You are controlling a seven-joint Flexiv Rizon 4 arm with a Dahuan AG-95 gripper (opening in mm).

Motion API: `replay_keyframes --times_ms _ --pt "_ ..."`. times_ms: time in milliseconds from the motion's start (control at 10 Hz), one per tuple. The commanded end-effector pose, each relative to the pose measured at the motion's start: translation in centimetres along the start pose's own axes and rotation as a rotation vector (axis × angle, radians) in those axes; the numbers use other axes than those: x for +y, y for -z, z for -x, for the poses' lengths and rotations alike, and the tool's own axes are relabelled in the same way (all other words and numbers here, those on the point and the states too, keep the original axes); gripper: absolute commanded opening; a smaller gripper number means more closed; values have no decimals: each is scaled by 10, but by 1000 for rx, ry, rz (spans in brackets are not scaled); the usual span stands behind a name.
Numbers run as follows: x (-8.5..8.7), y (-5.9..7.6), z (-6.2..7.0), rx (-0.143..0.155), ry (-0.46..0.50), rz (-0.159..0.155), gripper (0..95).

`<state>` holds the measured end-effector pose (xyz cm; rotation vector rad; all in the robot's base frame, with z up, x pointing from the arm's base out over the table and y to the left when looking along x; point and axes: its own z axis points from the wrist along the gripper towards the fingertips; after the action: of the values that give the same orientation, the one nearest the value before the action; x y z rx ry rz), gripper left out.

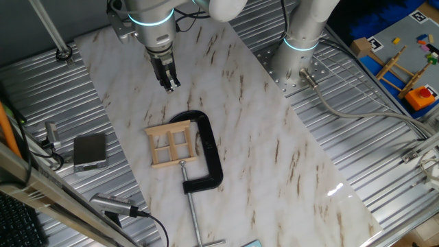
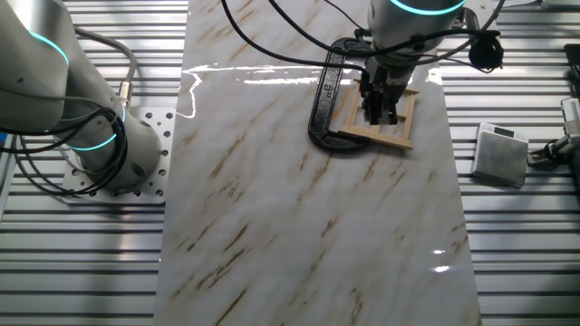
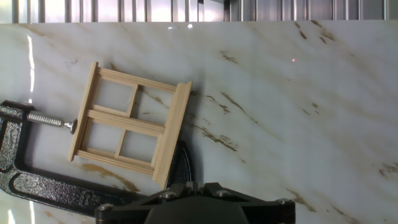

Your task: Close a sliding window

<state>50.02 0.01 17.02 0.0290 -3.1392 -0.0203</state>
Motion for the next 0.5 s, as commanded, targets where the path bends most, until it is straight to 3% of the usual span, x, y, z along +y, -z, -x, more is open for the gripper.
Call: replay_keyframes --times_ms 100,500 --pt "0 0 0 1 4 0 0" --pt "0 0 0 2 -8 1 0"
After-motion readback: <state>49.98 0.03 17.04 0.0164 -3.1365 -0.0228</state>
